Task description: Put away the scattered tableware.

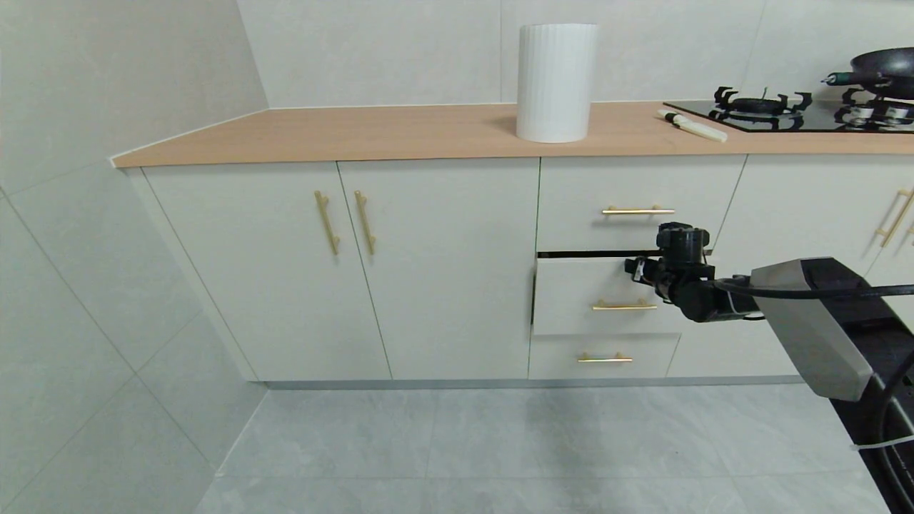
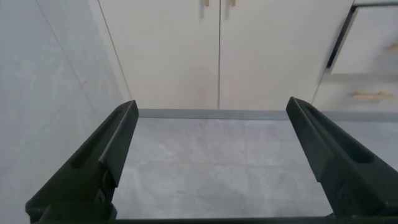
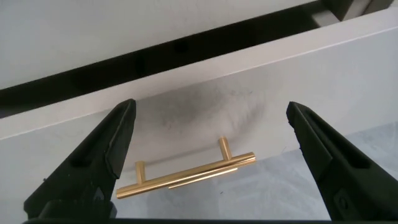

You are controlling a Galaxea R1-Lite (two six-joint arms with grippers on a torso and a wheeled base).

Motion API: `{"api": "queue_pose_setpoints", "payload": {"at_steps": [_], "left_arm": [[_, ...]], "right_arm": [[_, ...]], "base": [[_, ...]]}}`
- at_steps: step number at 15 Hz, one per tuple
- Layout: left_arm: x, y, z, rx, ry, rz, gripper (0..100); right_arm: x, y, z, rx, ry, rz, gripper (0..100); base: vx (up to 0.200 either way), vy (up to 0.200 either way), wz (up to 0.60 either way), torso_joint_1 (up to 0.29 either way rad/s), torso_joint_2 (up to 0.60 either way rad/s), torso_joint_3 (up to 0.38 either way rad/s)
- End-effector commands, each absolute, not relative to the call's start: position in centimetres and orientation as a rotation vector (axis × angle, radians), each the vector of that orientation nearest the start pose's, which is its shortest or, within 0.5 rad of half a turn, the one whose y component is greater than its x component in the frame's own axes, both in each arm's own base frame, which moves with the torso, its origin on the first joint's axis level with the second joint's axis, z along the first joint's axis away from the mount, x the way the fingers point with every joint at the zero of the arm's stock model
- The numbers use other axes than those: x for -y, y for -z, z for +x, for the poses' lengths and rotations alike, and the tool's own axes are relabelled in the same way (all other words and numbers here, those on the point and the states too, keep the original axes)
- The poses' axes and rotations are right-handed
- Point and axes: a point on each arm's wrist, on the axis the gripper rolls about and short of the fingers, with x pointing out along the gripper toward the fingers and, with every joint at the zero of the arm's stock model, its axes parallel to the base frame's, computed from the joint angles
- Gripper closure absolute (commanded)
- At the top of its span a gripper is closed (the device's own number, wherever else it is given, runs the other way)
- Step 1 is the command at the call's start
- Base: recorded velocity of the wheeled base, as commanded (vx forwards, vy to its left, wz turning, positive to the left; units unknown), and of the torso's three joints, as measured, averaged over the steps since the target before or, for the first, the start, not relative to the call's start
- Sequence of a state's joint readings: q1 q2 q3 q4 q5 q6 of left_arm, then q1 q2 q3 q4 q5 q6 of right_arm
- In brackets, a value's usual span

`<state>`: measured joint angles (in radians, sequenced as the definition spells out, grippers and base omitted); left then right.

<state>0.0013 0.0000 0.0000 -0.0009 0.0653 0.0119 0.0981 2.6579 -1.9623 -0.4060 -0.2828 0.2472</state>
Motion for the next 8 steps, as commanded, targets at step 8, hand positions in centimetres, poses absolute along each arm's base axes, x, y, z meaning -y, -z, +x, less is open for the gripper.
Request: {"api": "queue_pose_setpoints", "payload": {"at_steps": [8], "left_arm": [[-0.14,-7.56,-2.28,0.001,-0.066,0.006,0]], "right_arm": [[-4.72,-5.87,54.32,-0.256,0.218,0.189,0]], "base": [[0.050,0.000,0.00,0.001,0.00,0.001]]}}
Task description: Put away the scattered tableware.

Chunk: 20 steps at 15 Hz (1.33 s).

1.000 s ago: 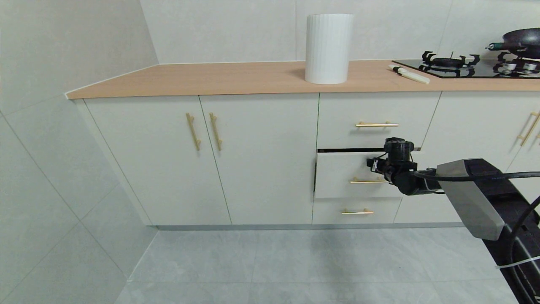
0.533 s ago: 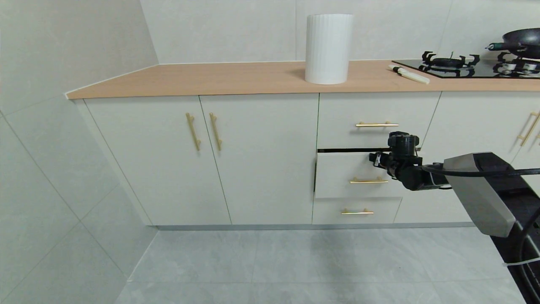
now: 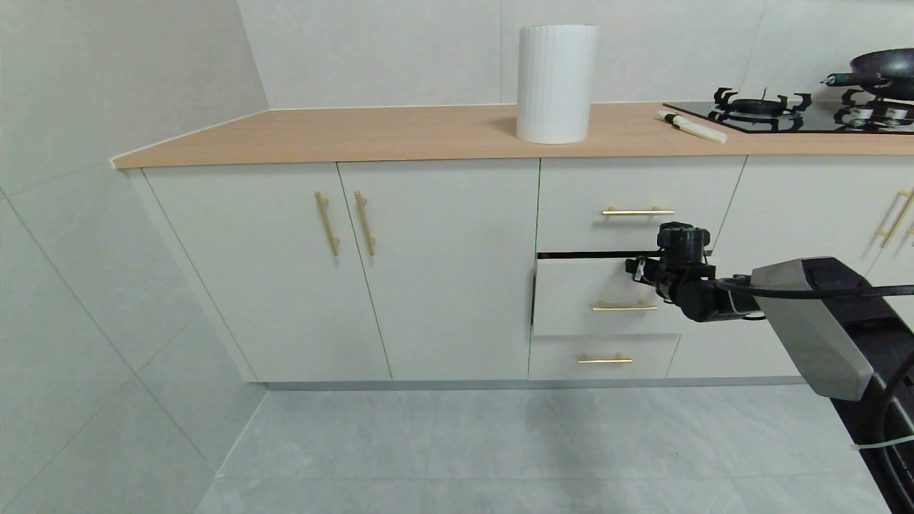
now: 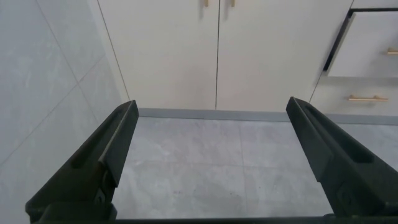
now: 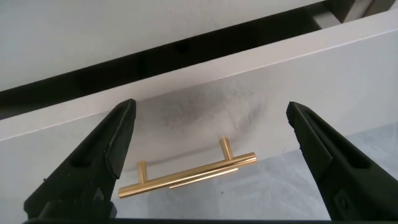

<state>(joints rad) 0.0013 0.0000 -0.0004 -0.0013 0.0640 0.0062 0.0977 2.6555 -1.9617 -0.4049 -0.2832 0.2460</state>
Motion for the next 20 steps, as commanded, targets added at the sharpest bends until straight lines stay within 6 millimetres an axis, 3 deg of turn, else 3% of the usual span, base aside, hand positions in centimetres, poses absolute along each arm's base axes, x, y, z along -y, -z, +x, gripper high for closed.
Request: {"api": "queue_pose_setpoints", "payload": {"at_steps": [1,3,7,10,14,16,17,19,20], "left_arm": [[-0.1,-7.6,-2.3,0.003,-0.066,0.006,0],[-0.1,-7.6,-2.3,0.003,-0.066,0.006,0],[-0.1,-7.6,-2.3,0.002,-0.067,-0.017,0],[-0.1,-7.6,-2.3,0.002,-0.067,-0.017,0],[-0.1,-7.6,-2.3,0.002,-0.067,-0.017,0],[-0.1,-7.6,-2.3,0.002,-0.067,-0.017,0],[-0.1,-7.6,-2.3,0.002,-0.067,-0.017,0],[-0.1,-7.6,-2.3,0.002,-0.067,-0.017,0],[-0.1,-7.6,-2.3,0.002,-0.067,-0.017,0]], "right_arm": [[-4.7,-5.9,54.3,-0.256,0.218,0.189,0],[-4.8,-5.9,54.3,-0.256,0.216,0.189,0],[-4.7,-5.4,53.7,-0.292,0.217,0.179,0],[-4.6,-7.2,52.6,-0.295,0.212,0.179,0],[-4.3,-15.6,46.2,-0.290,0.056,0.204,0],[-4.1,-18.5,43.1,-0.310,-0.001,0.183,0],[-3.9,-20.1,40.4,-0.345,-0.017,0.156,0],[-3.7,-21.8,37.0,-0.358,-0.018,0.150,0],[-3.7,-22.7,33.4,-0.355,-0.023,0.146,0]], "base": [[0.200,0.000,0.00,-0.007,0.00,0.002],[0.200,0.000,0.00,0.002,0.00,0.000],[0.000,0.000,0.00,0.000,0.00,0.000],[0.000,0.000,0.00,0.000,0.00,0.000],[0.000,0.000,0.00,0.000,0.00,0.000],[0.000,0.000,0.00,0.000,0.00,0.000],[0.000,0.000,0.00,0.000,0.00,0.000],[0.000,0.000,0.00,0.000,0.00,0.000],[0.000,0.000,0.00,0.000,0.00,0.000]]}}
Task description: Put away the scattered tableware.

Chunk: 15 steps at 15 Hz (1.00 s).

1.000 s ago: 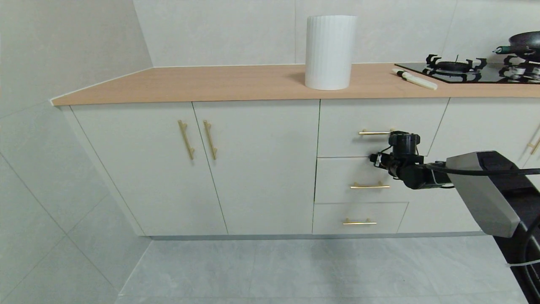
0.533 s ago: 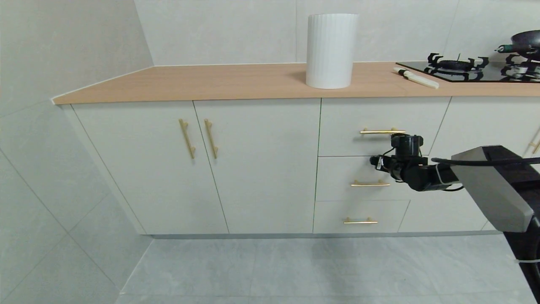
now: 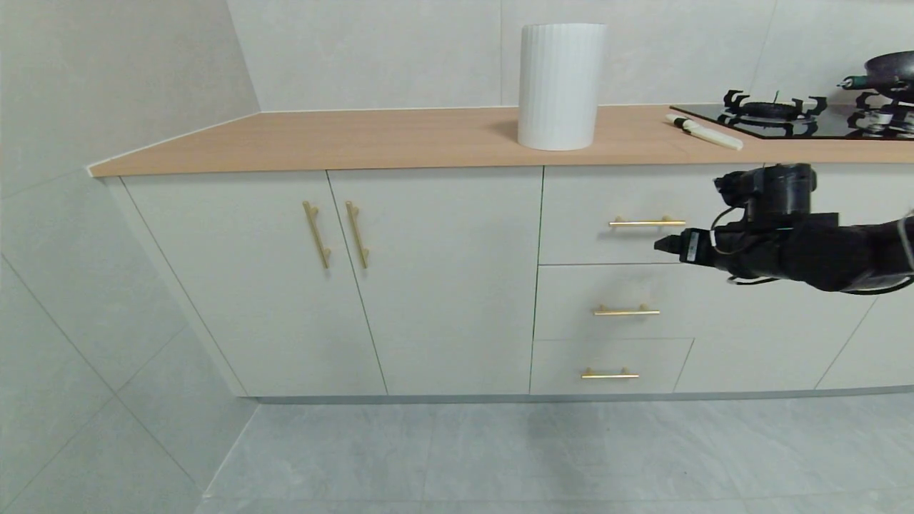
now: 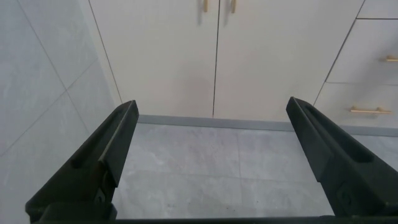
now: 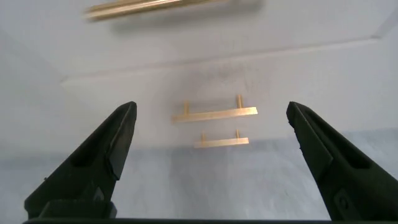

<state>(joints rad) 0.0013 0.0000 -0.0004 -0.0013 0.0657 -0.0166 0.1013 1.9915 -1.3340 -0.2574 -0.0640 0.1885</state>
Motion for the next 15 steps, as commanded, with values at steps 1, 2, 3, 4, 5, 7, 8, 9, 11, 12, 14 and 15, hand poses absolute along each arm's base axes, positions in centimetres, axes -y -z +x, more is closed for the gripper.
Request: {"api": "queue_pose_setpoints", "payload": {"at_steps": [1,2,3,4,5,7,8,9,11,12,14,15], "left_arm": [[-0.1,-7.6,-2.3,0.004,-0.067,-0.017,0],[-0.1,-7.6,-2.3,0.002,-0.067,-0.017,0],[-0.1,-7.6,-2.3,0.002,-0.067,-0.017,0],[-0.1,-7.6,-2.3,0.002,-0.067,-0.017,0],[-0.1,-7.6,-2.3,0.002,-0.067,-0.017,0],[-0.1,-7.6,-2.3,0.002,-0.067,-0.017,0],[-0.1,-7.6,-2.3,0.004,-0.067,-0.017,0],[-0.1,-7.6,-2.3,0.002,-0.067,-0.017,0],[-0.1,-7.6,-2.3,0.002,-0.067,-0.015,0],[-0.1,-7.6,-2.3,0.002,-0.067,-0.015,0],[-0.1,-7.6,-2.3,0.004,-0.067,-0.015,0],[-0.1,-7.6,-2.3,0.002,-0.067,-0.015,0]], "right_arm": [[-3.4,-23.5,30.8,-0.339,-0.020,0.139,0],[-3.1,-24.2,28.9,-0.318,-0.011,0.130,0],[-2.9,-24.7,26.5,-0.292,0.022,0.122,0],[-2.5,-25.2,24.0,-0.262,0.066,0.112,0],[-2.2,-25.4,22.1,-0.237,0.083,0.108,0],[-1.3,-25.5,14.8,-0.138,0.088,0.120,0],[-0.9,-25.0,11.5,-0.084,0.086,0.127,0],[-0.5,-24.3,8.5,-0.032,0.087,0.130,0],[0.3,-22.1,3.0,0.040,0.158,0.089,0],[0.5,-21.8,1.8,0.051,0.184,0.077,0],[1.0,-20.4,-2.8,0.098,0.211,0.058,0],[1.1,-19.8,-3.7,0.101,0.217,0.057,0]], "base": [[0.000,0.000,0.00,0.000,0.00,0.000],[0.000,0.000,0.00,0.000,0.00,0.000],[0.000,0.000,0.00,0.000,0.00,0.000],[0.000,0.000,0.00,0.000,0.00,0.000],[0.000,0.000,0.00,0.000,0.00,0.000],[0.000,0.000,0.00,0.000,0.00,0.000],[0.000,0.000,0.00,0.000,0.00,0.000],[0.000,0.000,0.00,0.000,0.00,0.000],[0.000,0.000,0.00,0.000,0.00,0.000],[0.000,0.000,0.00,0.000,0.00,0.000],[0.000,0.000,0.00,0.000,0.00,0.000],[0.000,0.000,0.00,0.000,0.00,0.000]]}}
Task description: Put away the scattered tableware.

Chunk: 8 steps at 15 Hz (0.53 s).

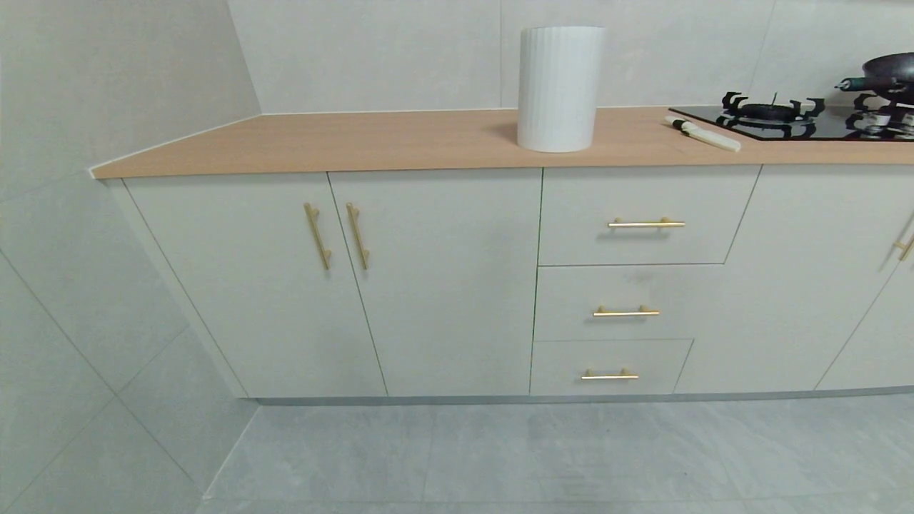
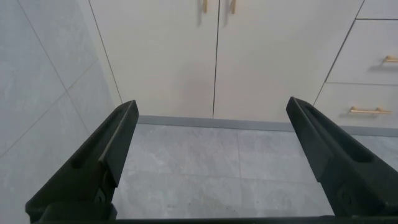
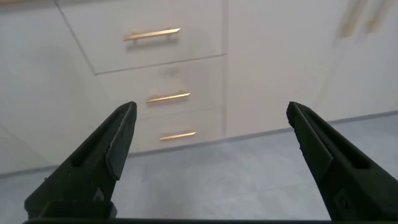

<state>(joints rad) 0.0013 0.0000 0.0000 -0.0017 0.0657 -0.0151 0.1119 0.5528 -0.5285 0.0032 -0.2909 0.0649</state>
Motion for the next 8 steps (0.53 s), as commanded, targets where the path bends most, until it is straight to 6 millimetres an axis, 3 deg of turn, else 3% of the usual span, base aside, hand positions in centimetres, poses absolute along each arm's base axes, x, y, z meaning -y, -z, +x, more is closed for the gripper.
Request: {"api": "queue_pose_setpoints", "payload": {"at_steps": [1,4,6,8], "left_arm": [[-0.1,-7.6,-2.3,0.002,-0.067,-0.015,0],[-0.1,-7.6,-2.3,0.002,-0.067,-0.017,0],[-0.1,-7.6,-2.3,0.002,-0.067,-0.017,0],[-0.1,-7.6,-2.3,0.002,-0.067,-0.017,0]], "right_arm": [[1.2,-19.2,-4.5,0.110,0.223,0.058,0],[1.2,-17.1,-6.4,0.095,0.296,0.019,0],[1.0,-16.4,-6.7,0.106,0.333,0.019,0],[0.7,-14.0,-6.2,0.074,0.306,-0.003,0]], "base": [[0.000,0.000,0.00,0.000,0.00,0.000],[0.000,0.000,0.00,0.000,0.00,0.000],[0.000,0.000,0.00,0.000,0.00,0.000],[0.000,0.000,0.00,0.000,0.00,0.000]]}}
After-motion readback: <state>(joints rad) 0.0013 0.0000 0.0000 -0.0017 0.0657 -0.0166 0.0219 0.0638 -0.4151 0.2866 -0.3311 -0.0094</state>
